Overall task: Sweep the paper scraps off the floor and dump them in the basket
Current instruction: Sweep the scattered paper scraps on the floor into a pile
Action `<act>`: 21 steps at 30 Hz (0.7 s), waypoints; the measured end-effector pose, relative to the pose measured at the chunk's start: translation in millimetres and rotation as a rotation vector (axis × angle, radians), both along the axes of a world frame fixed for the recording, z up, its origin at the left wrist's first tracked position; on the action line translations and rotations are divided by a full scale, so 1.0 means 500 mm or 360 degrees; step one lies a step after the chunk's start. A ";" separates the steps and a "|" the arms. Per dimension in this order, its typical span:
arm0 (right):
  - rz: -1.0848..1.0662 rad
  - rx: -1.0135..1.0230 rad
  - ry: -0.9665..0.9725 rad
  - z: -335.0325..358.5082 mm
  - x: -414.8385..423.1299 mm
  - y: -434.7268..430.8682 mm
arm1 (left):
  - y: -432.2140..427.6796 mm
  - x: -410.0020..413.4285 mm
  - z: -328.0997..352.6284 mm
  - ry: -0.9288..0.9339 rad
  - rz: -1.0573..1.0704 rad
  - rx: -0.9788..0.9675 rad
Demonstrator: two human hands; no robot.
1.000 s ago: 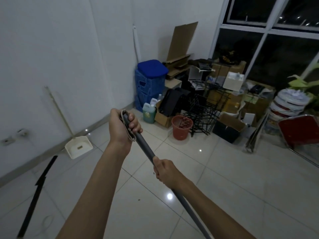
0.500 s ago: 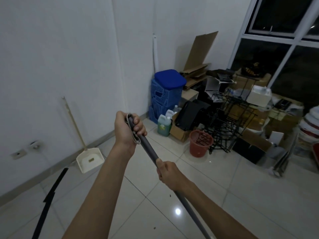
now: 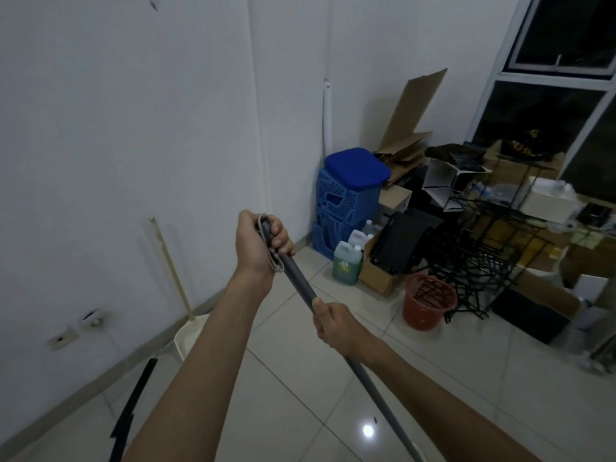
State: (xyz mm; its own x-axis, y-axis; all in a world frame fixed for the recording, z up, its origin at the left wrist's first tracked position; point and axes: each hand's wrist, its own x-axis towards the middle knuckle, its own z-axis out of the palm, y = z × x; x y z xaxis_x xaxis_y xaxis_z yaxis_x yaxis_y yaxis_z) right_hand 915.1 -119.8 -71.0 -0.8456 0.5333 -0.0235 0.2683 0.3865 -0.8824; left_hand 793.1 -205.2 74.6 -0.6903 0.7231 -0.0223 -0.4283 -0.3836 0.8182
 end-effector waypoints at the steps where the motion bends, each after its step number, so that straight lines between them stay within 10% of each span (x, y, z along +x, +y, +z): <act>1: 0.0016 0.0004 0.0014 0.000 -0.044 0.004 | 0.002 -0.041 -0.002 0.0009 0.0010 0.0002; 21: 0.0176 -0.0005 0.0060 -0.043 -0.635 0.163 | 0.127 -0.607 -0.039 0.0002 0.0094 0.0043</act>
